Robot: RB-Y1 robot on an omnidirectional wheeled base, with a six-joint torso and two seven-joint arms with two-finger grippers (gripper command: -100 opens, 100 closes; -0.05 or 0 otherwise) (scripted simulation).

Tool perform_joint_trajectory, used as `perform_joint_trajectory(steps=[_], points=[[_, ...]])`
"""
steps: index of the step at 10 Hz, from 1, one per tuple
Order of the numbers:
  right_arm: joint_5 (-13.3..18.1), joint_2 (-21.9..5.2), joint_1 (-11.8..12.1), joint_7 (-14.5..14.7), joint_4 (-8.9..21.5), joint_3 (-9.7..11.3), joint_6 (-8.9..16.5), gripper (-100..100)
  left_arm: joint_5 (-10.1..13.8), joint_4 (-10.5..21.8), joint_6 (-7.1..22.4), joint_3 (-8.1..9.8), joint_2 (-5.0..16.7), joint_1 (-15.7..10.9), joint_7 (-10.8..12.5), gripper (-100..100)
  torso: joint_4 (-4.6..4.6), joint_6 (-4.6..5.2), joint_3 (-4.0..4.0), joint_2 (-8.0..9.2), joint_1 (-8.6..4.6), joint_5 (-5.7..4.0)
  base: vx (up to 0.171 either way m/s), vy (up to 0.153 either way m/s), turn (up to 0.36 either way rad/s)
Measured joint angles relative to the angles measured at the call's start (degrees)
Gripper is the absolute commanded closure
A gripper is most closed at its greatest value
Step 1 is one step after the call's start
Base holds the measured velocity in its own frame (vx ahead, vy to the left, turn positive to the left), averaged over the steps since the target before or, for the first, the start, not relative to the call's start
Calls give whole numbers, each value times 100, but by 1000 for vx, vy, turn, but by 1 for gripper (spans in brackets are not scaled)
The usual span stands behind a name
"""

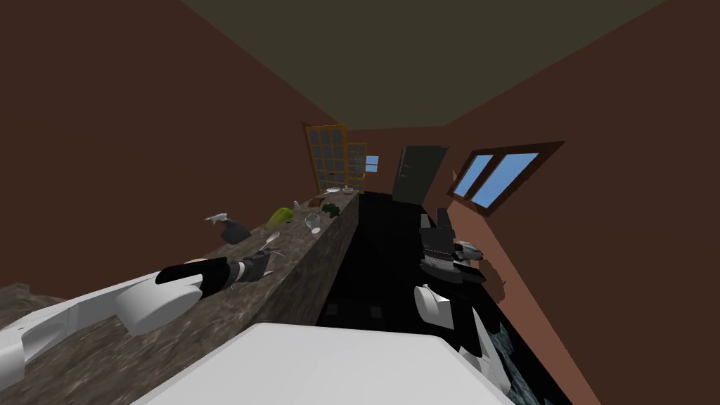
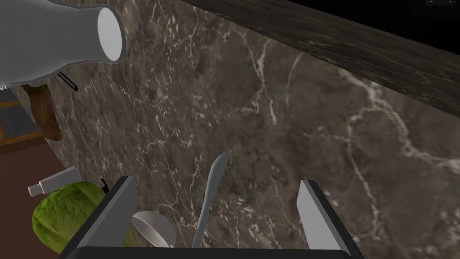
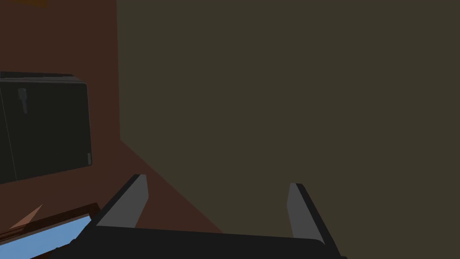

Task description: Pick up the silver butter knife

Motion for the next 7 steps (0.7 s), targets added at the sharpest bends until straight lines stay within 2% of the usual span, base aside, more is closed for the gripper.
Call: perform_joint_trajectory(steps=[2,3,5,6,7], points=[[0,0,0,0,0,0,0,0,177,48,109,-3,298,91,35,-100,0,1,0,0,-1,0,-6,72,-274],[0,0,0,0,0,0,0,0,340,146,174,-83,482,114,34,-100,-1,1,-1,-1,13,3,0,77,-105],[0,0,1,0,0,0,0,0,467,152,283,-41,777,283,70,-100,-2,-1,-5,-8,3,2,17,66,-203],[0,0,1,0,0,0,0,0,600,223,395,-127,949,233,100,-100,-3,-1,-7,-12,8,3,7,64,-96],[0,0,1,0,0,-1,0,0,685,231,437,-91,1092,321,106,-100,-2,-6,-5,-9,4,2,7,58,-145]])
